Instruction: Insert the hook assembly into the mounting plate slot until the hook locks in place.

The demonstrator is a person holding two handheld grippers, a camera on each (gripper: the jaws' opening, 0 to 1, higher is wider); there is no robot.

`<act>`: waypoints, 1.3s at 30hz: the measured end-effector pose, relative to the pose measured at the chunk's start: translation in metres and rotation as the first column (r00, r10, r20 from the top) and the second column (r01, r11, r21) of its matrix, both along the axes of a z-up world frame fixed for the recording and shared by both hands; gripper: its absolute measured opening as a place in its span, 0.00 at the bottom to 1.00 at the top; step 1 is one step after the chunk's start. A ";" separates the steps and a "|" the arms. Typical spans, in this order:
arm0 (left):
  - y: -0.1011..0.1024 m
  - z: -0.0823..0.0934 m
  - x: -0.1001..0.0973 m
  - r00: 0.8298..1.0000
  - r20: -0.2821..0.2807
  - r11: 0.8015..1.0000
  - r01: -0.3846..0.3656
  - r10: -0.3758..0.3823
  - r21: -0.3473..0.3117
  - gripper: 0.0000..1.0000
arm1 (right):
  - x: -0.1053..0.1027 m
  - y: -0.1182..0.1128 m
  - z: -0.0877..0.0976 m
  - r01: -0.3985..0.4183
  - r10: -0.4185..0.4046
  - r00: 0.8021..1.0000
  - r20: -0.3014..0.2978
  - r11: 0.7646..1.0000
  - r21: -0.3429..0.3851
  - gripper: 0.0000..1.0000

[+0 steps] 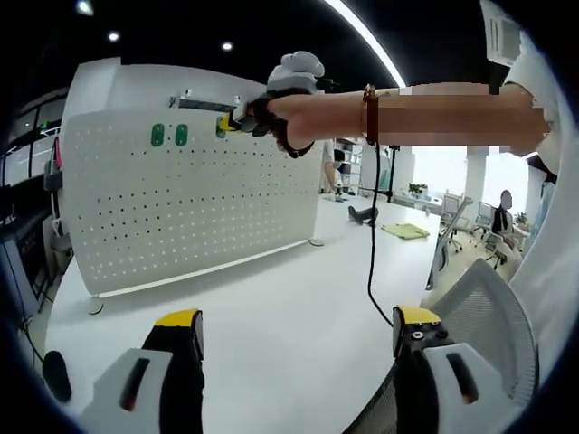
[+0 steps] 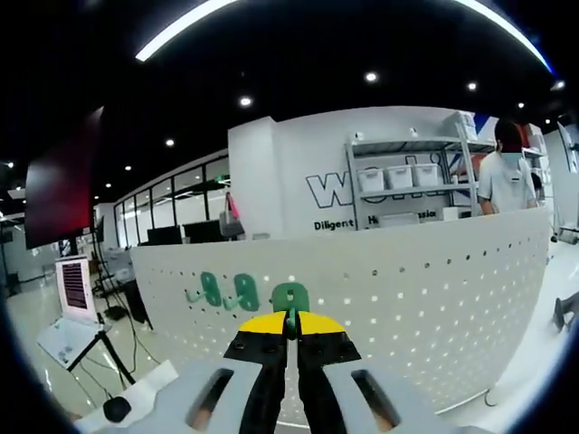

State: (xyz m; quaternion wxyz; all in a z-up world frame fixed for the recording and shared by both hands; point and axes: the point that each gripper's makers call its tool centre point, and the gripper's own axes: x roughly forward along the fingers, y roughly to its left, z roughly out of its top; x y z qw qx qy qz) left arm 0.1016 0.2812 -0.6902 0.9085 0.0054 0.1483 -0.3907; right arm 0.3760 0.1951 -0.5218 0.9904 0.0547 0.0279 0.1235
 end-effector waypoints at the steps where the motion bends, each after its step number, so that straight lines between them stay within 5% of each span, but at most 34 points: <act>1: 0.000 -0.001 0.000 1.000 -0.002 1.000 0.001 -0.001 0.001 0.88 | 0.000 0.000 0.000 0.001 -0.001 1.000 0.002 1.000 0.001 0.01; 39: 0.018 0.002 0.008 0.999 -0.014 0.999 -0.038 0.037 -0.033 0.88 | 0.040 0.012 0.002 0.027 -0.026 0.999 -0.020 0.999 0.031 0.01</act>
